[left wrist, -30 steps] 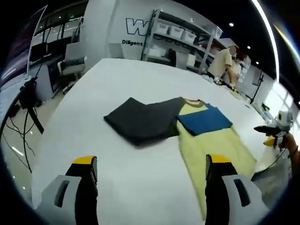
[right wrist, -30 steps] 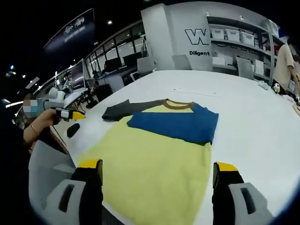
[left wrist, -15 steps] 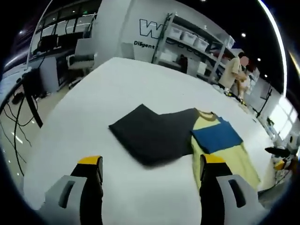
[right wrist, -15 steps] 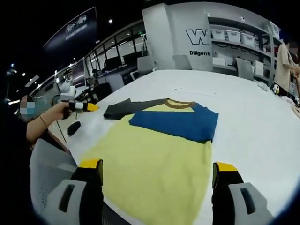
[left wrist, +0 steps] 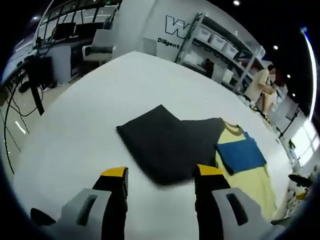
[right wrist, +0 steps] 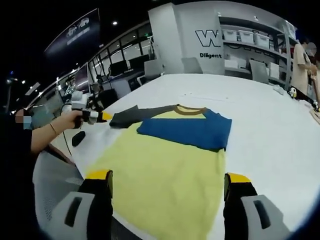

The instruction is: Fold the garment on the visible template until the final outline fits inside the template.

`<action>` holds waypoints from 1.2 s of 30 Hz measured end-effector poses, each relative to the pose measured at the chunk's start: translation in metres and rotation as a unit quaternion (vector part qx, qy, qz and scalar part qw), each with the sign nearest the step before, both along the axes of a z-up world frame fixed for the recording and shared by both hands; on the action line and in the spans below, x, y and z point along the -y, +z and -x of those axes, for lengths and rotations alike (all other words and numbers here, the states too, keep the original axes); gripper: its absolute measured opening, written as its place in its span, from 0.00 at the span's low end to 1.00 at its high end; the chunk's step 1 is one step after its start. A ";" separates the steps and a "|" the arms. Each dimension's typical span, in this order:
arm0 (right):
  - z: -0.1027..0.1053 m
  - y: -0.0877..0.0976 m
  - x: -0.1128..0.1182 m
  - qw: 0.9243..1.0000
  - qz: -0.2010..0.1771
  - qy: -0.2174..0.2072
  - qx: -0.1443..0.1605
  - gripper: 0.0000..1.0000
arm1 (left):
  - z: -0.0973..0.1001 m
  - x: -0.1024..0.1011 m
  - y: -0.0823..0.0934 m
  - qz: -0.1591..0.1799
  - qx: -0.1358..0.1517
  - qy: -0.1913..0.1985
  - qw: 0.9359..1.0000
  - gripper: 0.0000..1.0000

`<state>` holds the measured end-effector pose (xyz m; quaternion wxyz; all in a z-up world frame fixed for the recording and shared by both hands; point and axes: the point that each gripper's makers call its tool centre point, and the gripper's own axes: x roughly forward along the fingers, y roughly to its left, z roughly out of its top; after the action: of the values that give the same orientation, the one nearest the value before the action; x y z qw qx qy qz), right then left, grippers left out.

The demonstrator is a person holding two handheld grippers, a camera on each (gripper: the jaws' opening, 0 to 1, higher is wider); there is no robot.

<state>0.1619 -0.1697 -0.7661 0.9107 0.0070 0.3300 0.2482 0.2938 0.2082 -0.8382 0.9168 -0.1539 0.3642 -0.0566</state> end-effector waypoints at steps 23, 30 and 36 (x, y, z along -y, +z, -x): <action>0.006 0.003 -0.001 1.000 0.002 0.006 -0.006 0.90 | -0.004 -0.007 -0.021 -0.028 -0.030 0.027 0.999 0.03; 0.006 0.002 0.000 1.000 0.001 0.003 -0.007 0.90 | -0.007 -0.006 -0.019 -0.033 -0.023 0.020 0.999 0.01; 0.006 -0.001 0.003 1.000 0.014 0.003 -0.007 0.90 | -0.011 -0.006 -0.009 -0.024 -0.004 0.028 0.999 0.01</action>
<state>0.1561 -0.1730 -0.7668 0.9077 -0.0054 0.3400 0.2459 0.3047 0.2147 -0.8475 0.9200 -0.1427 0.3645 -0.0213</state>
